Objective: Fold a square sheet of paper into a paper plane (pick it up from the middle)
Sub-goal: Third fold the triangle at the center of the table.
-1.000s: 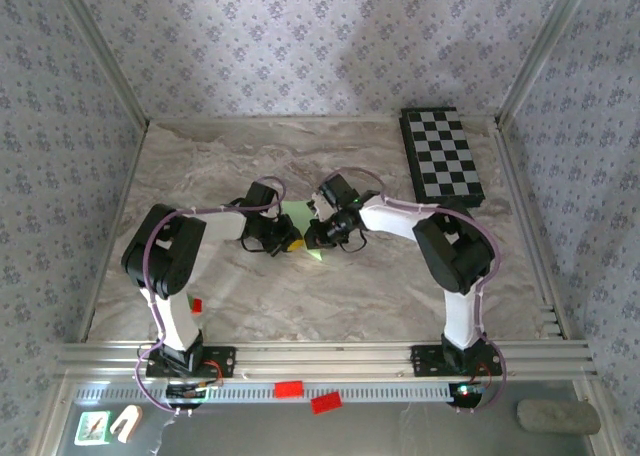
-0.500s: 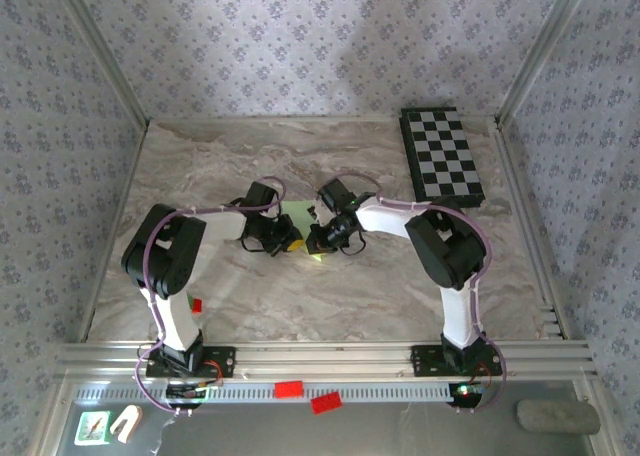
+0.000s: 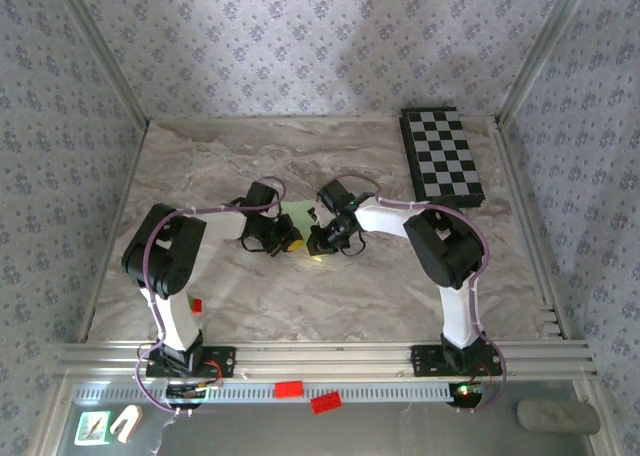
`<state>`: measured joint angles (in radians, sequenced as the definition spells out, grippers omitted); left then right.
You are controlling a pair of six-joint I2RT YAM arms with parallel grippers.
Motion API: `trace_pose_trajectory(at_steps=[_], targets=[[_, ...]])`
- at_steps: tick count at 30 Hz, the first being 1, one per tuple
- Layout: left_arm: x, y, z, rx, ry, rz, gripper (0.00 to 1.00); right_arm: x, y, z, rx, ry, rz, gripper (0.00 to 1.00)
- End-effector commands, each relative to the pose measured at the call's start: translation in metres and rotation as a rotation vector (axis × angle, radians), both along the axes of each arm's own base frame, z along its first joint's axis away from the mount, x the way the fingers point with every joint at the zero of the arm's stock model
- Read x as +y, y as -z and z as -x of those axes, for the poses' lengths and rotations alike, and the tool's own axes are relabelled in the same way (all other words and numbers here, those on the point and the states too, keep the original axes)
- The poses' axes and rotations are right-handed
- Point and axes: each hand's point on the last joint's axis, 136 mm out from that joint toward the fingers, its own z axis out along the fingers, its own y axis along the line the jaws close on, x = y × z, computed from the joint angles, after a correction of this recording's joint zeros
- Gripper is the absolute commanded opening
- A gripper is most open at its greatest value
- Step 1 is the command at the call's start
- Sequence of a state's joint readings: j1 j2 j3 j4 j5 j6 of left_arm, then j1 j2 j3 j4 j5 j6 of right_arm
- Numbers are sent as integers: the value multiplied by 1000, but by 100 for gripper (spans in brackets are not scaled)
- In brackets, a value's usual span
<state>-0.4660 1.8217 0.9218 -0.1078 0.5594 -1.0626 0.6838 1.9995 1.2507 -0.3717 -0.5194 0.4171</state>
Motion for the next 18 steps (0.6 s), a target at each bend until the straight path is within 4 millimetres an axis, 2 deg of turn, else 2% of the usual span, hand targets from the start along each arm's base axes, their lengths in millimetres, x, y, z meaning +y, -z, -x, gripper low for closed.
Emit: trace_pose_trajectory(at_steps=[1, 14, 15, 18], targets=[[14, 25, 12, 78, -17, -100, 8, -12, 13, 9, 33, -17, 83, 9], [28, 36, 21, 126, -32, -163, 7, -26, 11, 35, 88, -53, 92, 9], [28, 36, 21, 127, -31, -162, 7, -34, 18, 45, 113, -54, 111, 9], [27, 35, 20, 125, -28, -156, 7, -41, 20, 54, 128, -53, 122, 9]])
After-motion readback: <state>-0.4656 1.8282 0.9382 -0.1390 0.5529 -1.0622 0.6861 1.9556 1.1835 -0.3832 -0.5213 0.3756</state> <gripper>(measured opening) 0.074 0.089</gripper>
